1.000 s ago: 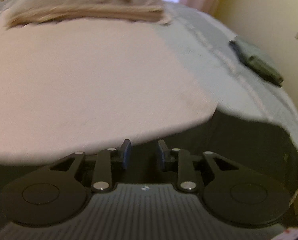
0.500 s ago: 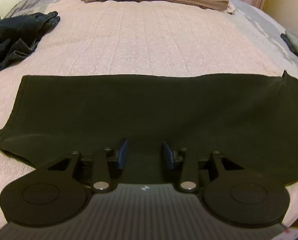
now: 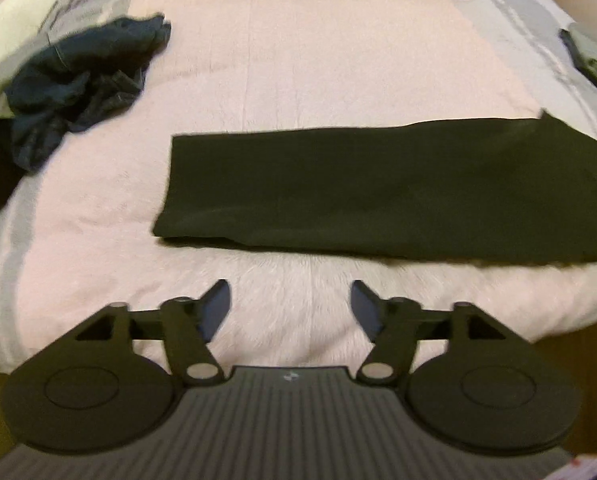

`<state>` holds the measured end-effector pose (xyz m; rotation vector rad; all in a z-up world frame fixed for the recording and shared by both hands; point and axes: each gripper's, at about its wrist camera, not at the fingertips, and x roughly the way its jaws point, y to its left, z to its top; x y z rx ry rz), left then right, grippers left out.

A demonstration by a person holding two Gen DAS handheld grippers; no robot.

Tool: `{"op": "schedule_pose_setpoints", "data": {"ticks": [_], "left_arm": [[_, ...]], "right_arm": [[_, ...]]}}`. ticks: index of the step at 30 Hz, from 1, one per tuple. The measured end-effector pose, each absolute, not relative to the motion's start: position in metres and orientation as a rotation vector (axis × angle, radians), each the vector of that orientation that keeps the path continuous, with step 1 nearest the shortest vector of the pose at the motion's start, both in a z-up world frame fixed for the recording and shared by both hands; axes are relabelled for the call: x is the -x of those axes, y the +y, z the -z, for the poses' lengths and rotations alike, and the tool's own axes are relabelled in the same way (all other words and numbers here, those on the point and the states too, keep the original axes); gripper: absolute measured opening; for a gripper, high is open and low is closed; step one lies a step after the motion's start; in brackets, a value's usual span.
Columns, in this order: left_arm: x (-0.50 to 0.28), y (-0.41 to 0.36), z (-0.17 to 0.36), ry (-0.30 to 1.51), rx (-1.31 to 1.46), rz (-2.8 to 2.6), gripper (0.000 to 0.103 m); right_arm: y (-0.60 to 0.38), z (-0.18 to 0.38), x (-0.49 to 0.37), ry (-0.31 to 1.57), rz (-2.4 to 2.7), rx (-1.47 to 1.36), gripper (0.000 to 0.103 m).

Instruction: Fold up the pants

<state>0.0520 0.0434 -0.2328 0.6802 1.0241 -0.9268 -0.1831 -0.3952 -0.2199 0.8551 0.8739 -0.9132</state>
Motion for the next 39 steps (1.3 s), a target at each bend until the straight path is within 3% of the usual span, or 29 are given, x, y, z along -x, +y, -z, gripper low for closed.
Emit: {"op": "schedule_pose_setpoints", "data": {"ticks": [6, 15, 27, 39], "left_arm": [[-0.039, 0.081, 0.168, 0.947, -0.685, 0.994, 0.080], [-0.015, 0.115, 0.113, 0.893, -0.661, 1.112, 0.089], [0.017, 0.137, 0.102, 0.851, -0.716, 1.181, 0.092], [0.034, 0.107, 0.101, 0.860, -0.677, 1.155, 0.093]], "right_arm": [[-0.334, 0.173, 0.169, 0.891, 0.890, -0.775, 0.083], [-0.275, 0.125, 0.178, 0.876, 0.929, -0.712, 0.083], [-0.250, 0.096, 0.196, 0.820, 0.939, -0.703, 0.083], [-0.294, 0.105, 0.202, 0.860, 0.884, -0.671, 0.083]]}}
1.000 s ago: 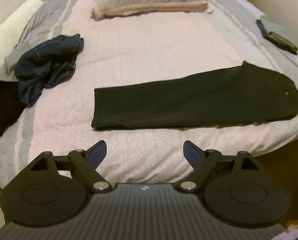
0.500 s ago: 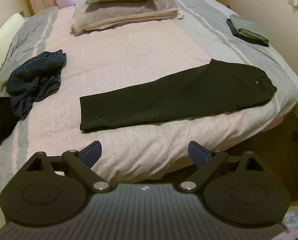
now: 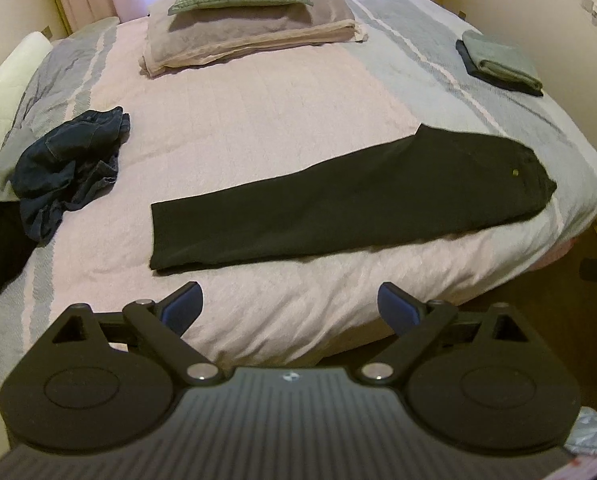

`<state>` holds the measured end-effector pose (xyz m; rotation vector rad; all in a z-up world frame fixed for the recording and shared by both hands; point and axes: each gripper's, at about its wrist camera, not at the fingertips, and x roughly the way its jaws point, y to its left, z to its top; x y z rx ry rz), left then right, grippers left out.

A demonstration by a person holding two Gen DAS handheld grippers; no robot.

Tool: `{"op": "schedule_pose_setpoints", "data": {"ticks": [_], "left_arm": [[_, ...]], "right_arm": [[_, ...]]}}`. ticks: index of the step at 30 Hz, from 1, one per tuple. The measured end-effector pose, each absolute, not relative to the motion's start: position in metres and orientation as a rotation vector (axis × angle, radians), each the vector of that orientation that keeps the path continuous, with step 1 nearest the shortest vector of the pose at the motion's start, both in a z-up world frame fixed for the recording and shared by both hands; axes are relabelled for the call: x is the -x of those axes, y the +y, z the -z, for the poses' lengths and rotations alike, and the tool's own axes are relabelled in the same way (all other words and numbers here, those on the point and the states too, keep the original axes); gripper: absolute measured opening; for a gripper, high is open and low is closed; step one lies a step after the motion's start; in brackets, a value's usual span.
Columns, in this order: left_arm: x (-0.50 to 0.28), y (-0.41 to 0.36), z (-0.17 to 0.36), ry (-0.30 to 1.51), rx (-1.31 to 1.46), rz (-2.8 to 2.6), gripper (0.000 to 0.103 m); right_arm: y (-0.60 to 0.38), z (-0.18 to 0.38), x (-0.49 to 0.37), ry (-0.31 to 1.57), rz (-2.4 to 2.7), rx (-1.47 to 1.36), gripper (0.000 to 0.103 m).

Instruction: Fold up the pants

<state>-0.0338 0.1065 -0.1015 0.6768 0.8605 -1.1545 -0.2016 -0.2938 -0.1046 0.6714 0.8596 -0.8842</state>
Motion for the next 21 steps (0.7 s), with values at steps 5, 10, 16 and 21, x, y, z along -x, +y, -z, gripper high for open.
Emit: {"op": "schedule_pose_setpoints", "data": {"ticks": [5, 10, 16, 21], "left_arm": [[0.048, 0.079, 0.102, 0.890, -0.621, 1.145, 0.093], [0.066, 0.046, 0.113, 0.967, -0.510, 1.105, 0.092], [0.080, 0.029, 0.148, 1.064, -0.375, 0.986, 0.091], [0.070, 0.048, 0.176, 1.128, -0.301, 0.845, 0.074]], "right_arm": [[-0.335, 0.107, 0.215, 0.882, 0.843, -0.641, 0.083], [-0.391, 0.113, 0.235, 0.920, 0.817, -0.614, 0.083], [-0.458, 0.135, 0.264, 0.980, 0.790, -0.584, 0.083], [-0.497, 0.169, 0.284, 1.049, 0.776, -0.672, 0.083]]}}
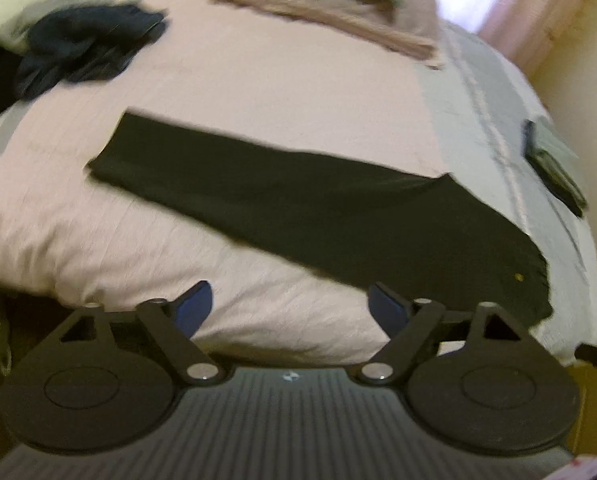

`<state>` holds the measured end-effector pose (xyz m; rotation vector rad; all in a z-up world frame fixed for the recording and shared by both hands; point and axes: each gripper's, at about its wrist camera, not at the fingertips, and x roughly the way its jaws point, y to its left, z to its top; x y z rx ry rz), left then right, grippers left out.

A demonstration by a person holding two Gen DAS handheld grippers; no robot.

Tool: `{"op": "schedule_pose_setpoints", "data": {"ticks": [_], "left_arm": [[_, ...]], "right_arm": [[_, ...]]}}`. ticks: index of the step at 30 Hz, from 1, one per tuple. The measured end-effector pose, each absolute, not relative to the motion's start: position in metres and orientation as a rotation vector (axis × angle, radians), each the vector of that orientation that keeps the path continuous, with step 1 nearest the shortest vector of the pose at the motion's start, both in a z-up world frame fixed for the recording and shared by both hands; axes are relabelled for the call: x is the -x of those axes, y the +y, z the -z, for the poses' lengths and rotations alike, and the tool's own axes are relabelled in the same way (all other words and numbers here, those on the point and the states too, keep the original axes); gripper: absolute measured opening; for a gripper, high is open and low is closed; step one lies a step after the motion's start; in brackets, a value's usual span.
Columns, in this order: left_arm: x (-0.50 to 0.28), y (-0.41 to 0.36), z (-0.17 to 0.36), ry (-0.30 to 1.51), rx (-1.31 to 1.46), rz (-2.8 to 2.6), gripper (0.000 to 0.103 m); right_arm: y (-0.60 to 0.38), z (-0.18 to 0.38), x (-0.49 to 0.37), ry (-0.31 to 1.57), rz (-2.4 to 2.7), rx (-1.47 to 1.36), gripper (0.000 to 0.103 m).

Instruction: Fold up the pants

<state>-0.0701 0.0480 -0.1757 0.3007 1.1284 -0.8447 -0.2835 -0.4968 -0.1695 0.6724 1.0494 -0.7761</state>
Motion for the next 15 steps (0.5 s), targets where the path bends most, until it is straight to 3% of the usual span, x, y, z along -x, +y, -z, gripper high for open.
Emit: {"op": "schedule_pose_setpoints", "data": {"ticks": [5, 7, 8, 9, 12, 15], "left_arm": [[0.037, 0.059, 0.197, 1.076, -0.277, 0.721, 0.068], [0.014, 0.062, 0.213, 1.072, -0.209, 0.684, 0.062], [0.000, 0.065, 0.225, 1.077, -0.167, 0.663, 0.055], [-0.018, 0.066, 0.240, 1.093, -0.121, 0.628, 0.041], [-0.062, 0.069, 0.277, 1.096, -0.005, 0.570, 0.023], [-0.099, 0.070, 0.306, 1.009, 0.100, 0.603, 0.019]], "right_arm": [[-0.521, 0.196, 0.286, 1.075, 0.766, -0.732, 0.083], [-0.533, 0.212, 0.282, 1.073, 0.795, -0.733, 0.083], [-0.540, 0.221, 0.281, 1.071, 0.829, -0.737, 0.083], [-0.548, 0.230, 0.280, 1.063, 0.866, -0.748, 0.083], [-0.568, 0.257, 0.284, 0.961, 0.945, -0.790, 0.083], [-0.582, 0.283, 0.286, 0.880, 1.003, -0.758, 0.083]]}}
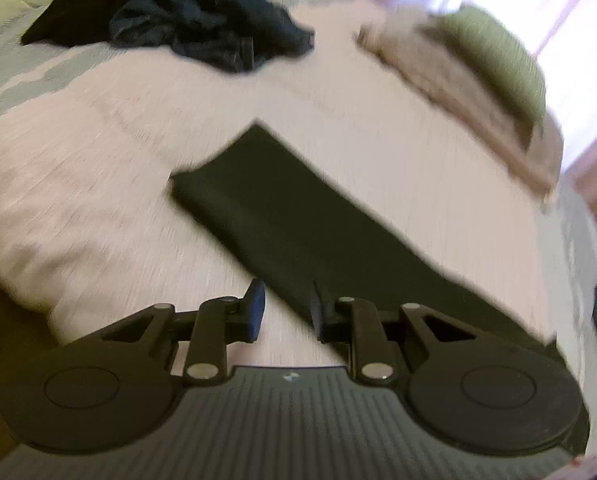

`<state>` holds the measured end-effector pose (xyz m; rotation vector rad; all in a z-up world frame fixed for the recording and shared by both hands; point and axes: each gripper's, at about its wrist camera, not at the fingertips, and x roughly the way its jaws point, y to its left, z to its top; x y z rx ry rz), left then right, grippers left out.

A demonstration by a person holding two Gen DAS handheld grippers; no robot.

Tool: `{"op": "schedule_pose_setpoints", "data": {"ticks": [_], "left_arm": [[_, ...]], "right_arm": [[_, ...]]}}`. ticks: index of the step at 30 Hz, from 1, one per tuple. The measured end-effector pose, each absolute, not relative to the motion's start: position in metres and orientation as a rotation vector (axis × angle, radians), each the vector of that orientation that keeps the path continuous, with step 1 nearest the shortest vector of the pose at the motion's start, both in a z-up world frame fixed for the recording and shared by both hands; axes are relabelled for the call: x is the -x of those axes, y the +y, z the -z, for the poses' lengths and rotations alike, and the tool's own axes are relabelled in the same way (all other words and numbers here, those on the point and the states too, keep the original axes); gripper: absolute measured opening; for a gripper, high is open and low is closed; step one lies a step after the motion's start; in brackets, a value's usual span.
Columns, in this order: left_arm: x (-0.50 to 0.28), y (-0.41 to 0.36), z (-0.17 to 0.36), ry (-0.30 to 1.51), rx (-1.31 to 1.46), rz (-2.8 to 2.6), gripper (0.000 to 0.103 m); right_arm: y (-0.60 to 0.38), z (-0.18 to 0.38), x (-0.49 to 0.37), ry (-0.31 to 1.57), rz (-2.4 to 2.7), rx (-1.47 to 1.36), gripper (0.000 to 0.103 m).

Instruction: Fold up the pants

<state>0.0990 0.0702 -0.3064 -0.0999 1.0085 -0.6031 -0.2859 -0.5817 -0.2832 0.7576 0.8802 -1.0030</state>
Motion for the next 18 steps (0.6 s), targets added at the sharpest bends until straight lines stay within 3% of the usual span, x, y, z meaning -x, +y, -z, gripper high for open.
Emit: {"op": "schedule_pose_setpoints", "data": {"ticks": [3, 6, 7, 8, 10, 14, 18], "left_arm": [[-0.127, 0.065, 0.332, 0.886, 0.142, 0.686, 0.019], [-0.152, 0.063, 0.366, 0.884, 0.098, 0.646, 0.017], [-0.161, 0.068, 0.377, 0.896, 0.099, 0.616, 0.013], [-0.170, 0.077, 0.385, 0.898, 0.142, 0.613, 0.002], [-0.176, 0.097, 0.386, 0.886, 0.262, 0.609, 0.001], [-0.162, 0.128, 0.378, 0.843, 0.419, 0.698, 0.006], [-0.151, 0.133, 0.386, 0.940, 0.491, 0.748, 0.021]], "right_arm": [[-0.591, 0.307, 0.287, 0.808, 1.040, -0.702, 0.083], [-0.598, 0.328, 0.293, 0.717, 1.067, -0.680, 0.083], [-0.599, 0.333, 0.297, 0.682, 1.068, -0.680, 0.083], [-0.597, 0.336, 0.302, 0.648, 1.067, -0.677, 0.083], [-0.587, 0.338, 0.314, 0.569, 1.056, -0.661, 0.083], [-0.554, 0.333, 0.338, 0.449, 1.036, -0.629, 0.083], [-0.521, 0.327, 0.375, 0.368, 1.061, -0.773, 0.083]]}}
